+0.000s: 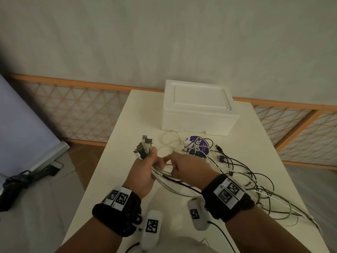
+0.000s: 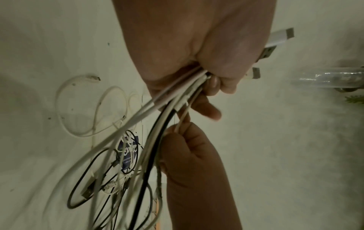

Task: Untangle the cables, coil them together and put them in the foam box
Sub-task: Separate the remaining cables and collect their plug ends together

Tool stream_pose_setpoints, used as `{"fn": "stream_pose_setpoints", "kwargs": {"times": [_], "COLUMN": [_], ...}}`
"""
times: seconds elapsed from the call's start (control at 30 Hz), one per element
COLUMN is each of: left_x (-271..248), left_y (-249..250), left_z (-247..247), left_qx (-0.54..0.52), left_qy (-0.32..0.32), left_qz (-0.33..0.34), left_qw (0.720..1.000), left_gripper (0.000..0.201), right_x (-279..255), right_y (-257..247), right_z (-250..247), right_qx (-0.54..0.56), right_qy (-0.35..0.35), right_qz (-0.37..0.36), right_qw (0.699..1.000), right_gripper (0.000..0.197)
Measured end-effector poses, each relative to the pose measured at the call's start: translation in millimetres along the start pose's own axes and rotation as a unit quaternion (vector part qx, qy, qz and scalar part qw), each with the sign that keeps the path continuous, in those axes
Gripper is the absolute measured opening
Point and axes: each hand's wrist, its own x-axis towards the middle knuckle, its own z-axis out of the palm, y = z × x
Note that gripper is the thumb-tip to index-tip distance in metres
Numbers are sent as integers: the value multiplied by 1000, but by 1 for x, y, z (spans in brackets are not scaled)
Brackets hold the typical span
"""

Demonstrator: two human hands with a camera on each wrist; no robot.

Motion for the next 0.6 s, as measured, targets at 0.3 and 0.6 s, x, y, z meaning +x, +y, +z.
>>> {"fn": "stream_pose_setpoints", "kwargs": {"times": [0.3, 0.6], "left_x": [0, 6], "left_y": [24, 9], "left_z": [-51, -81], "left_qx": [-73, -36], "left_qy": [102, 171], "left_qz": [-4, -43], "left_qw": [992, 984], "left_gripper": [51, 46], "right_x": [-14, -28], "right_y": [92, 105], "right_z": [-20, -43], "right_qx": [-9, 106], "right_qy": [131, 308], "right_qz": [188, 222], "right_qw": [973, 919], "right_gripper": [3, 33]}}
